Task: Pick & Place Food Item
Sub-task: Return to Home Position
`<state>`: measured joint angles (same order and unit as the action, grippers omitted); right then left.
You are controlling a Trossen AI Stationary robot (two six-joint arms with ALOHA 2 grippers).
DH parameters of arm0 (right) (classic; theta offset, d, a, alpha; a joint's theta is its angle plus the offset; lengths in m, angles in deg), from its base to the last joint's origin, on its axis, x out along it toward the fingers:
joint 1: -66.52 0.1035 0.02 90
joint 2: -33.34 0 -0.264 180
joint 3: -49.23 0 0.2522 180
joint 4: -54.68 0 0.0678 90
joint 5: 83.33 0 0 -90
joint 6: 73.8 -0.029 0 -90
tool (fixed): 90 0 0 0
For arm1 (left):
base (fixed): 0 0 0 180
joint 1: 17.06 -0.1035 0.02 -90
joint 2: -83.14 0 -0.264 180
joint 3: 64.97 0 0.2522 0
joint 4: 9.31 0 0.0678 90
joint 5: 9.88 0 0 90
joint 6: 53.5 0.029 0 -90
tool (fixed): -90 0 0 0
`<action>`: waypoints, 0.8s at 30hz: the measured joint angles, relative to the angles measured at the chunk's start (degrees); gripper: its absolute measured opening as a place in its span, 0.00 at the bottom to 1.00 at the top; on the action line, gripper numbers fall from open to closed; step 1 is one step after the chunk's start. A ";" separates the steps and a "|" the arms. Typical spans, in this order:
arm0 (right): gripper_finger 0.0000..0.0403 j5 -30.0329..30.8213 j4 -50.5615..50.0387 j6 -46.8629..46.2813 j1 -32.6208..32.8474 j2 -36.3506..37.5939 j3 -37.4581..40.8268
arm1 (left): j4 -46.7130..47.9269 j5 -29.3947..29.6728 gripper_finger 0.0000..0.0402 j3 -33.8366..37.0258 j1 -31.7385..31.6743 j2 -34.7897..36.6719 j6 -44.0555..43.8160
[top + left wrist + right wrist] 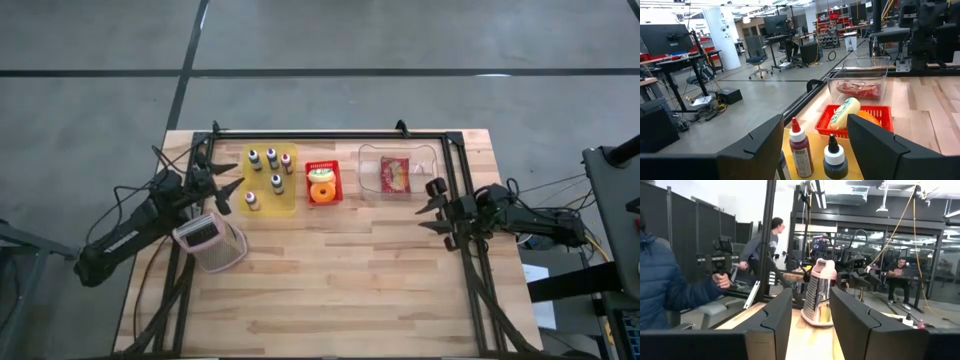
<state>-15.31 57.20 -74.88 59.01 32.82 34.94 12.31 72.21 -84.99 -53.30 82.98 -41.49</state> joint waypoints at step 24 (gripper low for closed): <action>0.32 0.03 0.12 -1.33 0.00 -1.57 0.00 | -0.11 0.25 0.55 -0.09 -0.01 -0.04 -1.54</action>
<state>-15.28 57.32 -76.21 59.01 31.25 34.94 12.20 72.46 -85.08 -53.31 82.94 -43.03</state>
